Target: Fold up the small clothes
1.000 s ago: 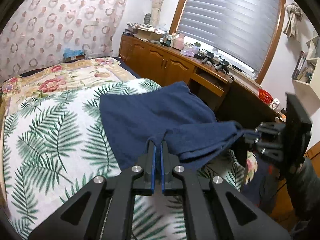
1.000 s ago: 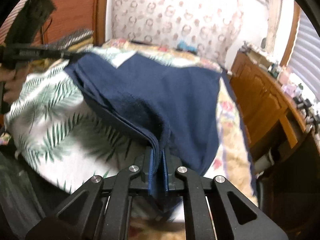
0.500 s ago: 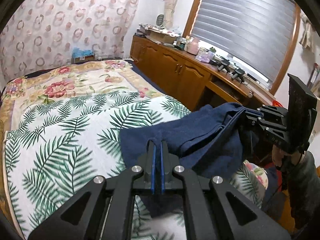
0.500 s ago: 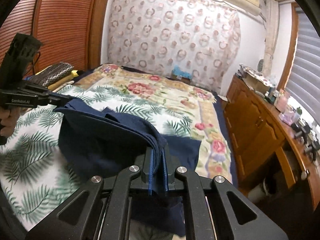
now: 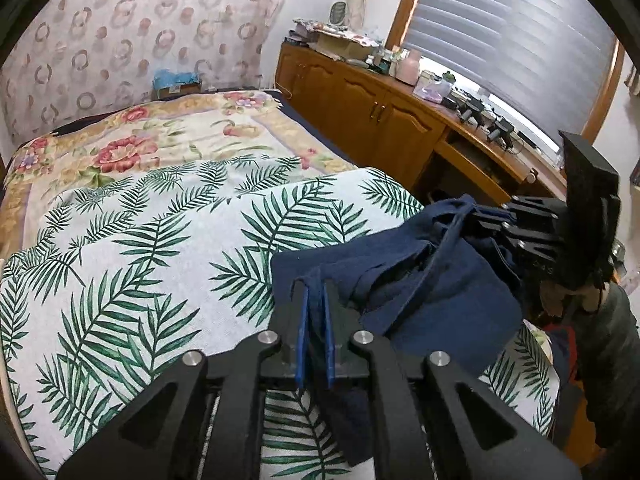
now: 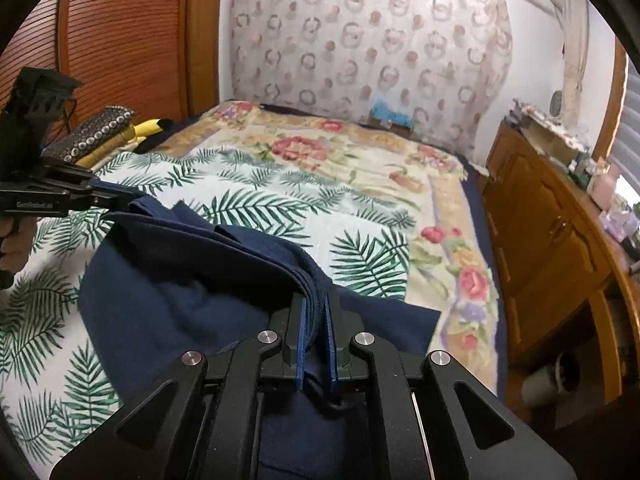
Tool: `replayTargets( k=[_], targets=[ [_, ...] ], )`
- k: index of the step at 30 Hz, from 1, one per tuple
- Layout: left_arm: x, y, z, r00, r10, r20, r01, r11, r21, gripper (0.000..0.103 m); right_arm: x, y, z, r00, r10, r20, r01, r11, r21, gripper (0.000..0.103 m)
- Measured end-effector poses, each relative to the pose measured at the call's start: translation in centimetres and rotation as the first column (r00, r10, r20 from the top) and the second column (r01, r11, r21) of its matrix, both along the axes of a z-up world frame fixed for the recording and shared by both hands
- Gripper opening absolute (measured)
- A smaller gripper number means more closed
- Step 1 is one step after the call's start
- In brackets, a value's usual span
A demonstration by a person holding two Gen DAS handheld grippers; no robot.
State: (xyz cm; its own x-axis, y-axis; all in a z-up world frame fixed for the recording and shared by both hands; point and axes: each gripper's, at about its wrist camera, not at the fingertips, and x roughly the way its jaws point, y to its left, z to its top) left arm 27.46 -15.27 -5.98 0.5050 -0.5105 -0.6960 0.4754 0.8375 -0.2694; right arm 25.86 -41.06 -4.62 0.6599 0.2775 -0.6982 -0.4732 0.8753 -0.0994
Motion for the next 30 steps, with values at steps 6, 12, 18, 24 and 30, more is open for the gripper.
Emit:
replayTargets(
  k=[6,12,18,24,30],
  targets=[
    [-1.1,1.0,1.4,0.998,0.015,0.055,-0.015,1.000,-0.001,0.047,1.2,-0.6,1.0,0.999,-0.045,0.009,0.045,0.998,0.038,0.021],
    [-0.8,0.8,0.5,0.999,-0.002,0.034,0.001,1.000,0.023,0.048,2.3,-2.6,4.6,0.978,-0.184,0.103,0.180,0.983,0.040,0.028],
    [0.3,-0.7,-0.8,1.000,-0.024,0.010,0.023,0.998,0.059,0.048,0.5,-3.7,5.8,0.974,-0.202,0.105,0.197,0.979,0.058,0.031],
    [2.0,-1.8,-1.6,1.000,-0.031,0.003,0.030,0.996,0.083,0.048,-2.9,-2.9,3.8,0.988,-0.151,0.024,0.149,0.986,0.080,0.047],
    [3.4,-1.5,-2.6,1.000,0.016,-0.007,-0.015,0.995,0.098,0.048,-4.4,-0.5,1.6,0.996,-0.076,-0.047,0.079,0.995,0.063,0.047]
  ],
)
